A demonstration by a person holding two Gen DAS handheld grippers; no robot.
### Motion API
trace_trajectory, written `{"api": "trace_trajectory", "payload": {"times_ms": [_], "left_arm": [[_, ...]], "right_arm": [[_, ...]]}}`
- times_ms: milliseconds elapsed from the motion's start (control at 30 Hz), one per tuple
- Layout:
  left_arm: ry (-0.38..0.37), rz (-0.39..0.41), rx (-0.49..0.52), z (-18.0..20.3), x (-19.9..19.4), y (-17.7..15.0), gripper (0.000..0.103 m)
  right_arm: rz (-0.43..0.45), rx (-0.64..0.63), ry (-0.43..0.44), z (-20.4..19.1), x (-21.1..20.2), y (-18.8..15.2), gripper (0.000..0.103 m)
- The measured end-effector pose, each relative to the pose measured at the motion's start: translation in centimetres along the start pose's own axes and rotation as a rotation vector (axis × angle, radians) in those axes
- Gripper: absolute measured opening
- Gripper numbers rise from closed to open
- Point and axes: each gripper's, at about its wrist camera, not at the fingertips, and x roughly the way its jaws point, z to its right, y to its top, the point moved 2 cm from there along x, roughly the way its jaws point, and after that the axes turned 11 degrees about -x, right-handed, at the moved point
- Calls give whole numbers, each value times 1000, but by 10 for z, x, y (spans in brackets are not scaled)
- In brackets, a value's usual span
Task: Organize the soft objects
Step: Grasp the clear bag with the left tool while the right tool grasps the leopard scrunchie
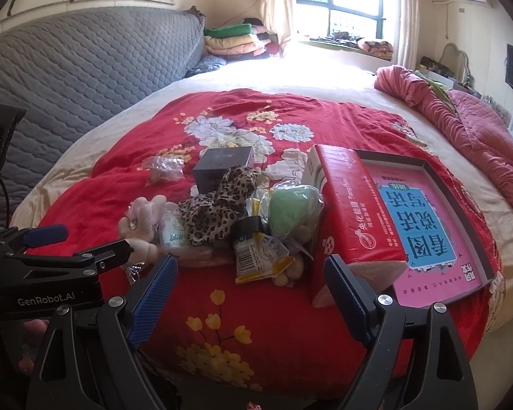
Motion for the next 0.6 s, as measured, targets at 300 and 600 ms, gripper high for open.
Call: {"api": "trace_trajectory", "payload": {"times_ms": [300,600], "left_arm": [[1,-23,-45,-14,12,12,101],[4,-18,-99,-40,30,47,101]], "right_arm": [[5,-33,20,-9,15,17,88],[-8,-63,48,-18,45,40,88]]}}
